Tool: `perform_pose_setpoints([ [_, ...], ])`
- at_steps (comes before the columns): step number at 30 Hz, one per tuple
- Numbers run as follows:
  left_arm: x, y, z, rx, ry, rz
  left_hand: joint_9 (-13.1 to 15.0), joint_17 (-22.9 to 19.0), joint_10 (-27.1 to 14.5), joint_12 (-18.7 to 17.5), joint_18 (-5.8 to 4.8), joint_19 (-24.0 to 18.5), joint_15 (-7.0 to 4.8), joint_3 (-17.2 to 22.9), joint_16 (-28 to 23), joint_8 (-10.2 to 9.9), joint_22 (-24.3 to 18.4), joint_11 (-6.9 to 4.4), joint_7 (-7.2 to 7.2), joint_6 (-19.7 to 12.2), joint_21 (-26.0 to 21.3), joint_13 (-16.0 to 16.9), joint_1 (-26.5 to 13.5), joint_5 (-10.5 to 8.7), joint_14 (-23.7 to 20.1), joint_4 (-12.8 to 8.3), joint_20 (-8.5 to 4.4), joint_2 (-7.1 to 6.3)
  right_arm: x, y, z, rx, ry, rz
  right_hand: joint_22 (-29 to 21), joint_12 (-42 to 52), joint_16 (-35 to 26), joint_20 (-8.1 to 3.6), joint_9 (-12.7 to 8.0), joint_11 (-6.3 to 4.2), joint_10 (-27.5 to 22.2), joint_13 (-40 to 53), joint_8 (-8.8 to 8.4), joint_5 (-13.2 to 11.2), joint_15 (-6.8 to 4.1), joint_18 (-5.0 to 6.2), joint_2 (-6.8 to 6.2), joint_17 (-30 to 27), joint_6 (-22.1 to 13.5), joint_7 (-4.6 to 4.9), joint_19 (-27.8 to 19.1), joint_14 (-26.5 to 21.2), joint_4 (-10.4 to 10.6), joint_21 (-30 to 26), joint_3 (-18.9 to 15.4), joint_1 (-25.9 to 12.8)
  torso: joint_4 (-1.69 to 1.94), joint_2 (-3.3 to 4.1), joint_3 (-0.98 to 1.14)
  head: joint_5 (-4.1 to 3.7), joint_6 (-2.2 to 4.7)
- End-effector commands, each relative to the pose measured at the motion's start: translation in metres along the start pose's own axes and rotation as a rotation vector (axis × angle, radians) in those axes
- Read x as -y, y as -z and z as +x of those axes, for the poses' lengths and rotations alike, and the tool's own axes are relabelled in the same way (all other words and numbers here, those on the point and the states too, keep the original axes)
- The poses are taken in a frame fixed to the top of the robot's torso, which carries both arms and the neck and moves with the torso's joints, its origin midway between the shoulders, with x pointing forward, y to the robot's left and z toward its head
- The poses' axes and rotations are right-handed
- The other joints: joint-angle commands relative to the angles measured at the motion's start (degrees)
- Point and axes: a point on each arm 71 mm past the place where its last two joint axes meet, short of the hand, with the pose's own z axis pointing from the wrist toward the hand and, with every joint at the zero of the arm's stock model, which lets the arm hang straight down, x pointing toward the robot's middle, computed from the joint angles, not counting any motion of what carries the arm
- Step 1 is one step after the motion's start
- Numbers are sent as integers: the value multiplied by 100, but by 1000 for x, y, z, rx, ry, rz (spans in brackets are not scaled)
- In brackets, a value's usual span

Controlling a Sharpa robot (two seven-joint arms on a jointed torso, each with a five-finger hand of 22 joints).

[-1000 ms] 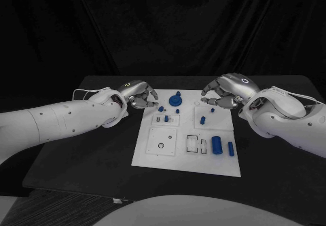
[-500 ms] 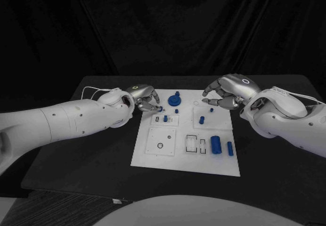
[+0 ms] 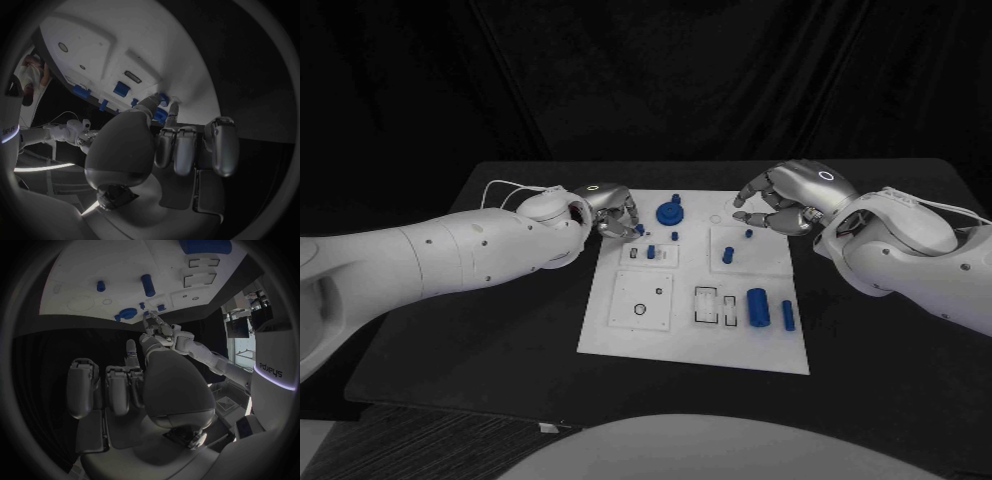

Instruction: Assemble the parts on the task board

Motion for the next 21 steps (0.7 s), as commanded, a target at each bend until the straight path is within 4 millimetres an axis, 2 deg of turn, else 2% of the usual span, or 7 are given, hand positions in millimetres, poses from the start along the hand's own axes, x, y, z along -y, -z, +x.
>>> perform_pose_setpoints([
  [1, 2, -1, 3, -29, -10, -3, -62, 1593, 586, 124, -15, 193, 12, -89, 102, -50, 1260, 43, -6, -98, 23, 1540, 27, 31, 606, -45, 41, 7, 0, 1, 1, -3, -2, 0, 1297, 95, 68, 21, -41, 1, 607, 1512, -63, -42, 35, -9, -19, 1503, 37, 16, 170, 587, -81, 31, 23, 115, 1, 1, 1, 2, 0],
  [9, 6, -4, 3, -29, -10, 10, -59, 1593, 586, 124, -13, 192, 4, -99, 102, -13, 1259, 30, -27, -16, 17, 1540, 33, -16, 606, -43, 39, 30, 0, 2, 4, -9, -5, 1, 1296, 95, 69, 23, -42, 5, 607, 1512, -64, -51, 39, -8, -16, 1504, 38, 19, 169, 587, -76, 28, 18, 105, 2, 3, 2, -1, 0],
  [15, 6, -4, 4, -34, -11, 10, -72, 1593, 586, 124, -13, 193, -7, -48, 102, -12, 1259, 18, -37, 9, 14, 1540, 153, 106, 606, -115, 29, 64, 0, 3, 5, -12, -5, 3, 1296, 95, 69, 23, -42, 5, 607, 1512, -64, -51, 39, -8, -16, 1504, 38, 19, 169, 587, -76, 28, 18, 105, 1, 1, 2, 1, 0],
  [18, 6, -4, 4, -38, -12, 18, -90, 1593, 586, 124, -12, 191, -12, 34, 102, -18, 1259, 16, -36, 22, 8, 1540, 272, 310, 606, -201, 22, 98, 0, 3, 6, -16, -6, 5, 1295, 95, 68, 25, -43, 6, 607, 1512, -65, -38, 42, -8, -6, 1502, 41, 17, 168, 587, -84, 25, 25, 115, 0, 1, 2, 4, 0],
  [19, 6, -4, 4, -40, -12, 23, -99, 1593, 586, 124, -12, 191, -14, 96, 102, -19, 1259, 14, -34, 31, 6, 1540, 349, 460, 606, -258, 19, 119, 1, 3, 6, -17, -6, 6, 1295, 95, 68, 25, -43, 6, 607, 1512, -65, -38, 42, -8, -6, 1502, 41, 17, 168, 587, -84, 25, 25, 115, 0, 1, 2, 5, 0],
  [21, 6, -4, 4, -44, -12, 33, -109, 1593, 586, 124, -11, 189, -17, 210, 102, -13, 1258, 11, -35, 60, 2, 1540, 472, 570, 606, -361, 16, 144, 1, 3, 7, -18, -6, 7, 1296, 95, 65, 26, -45, 7, 607, 1512, -67, -11, 43, -8, 2, 1496, 41, 18, 168, 586, -95, 27, 31, 128, 1, -1, 3, 5, 0],
])
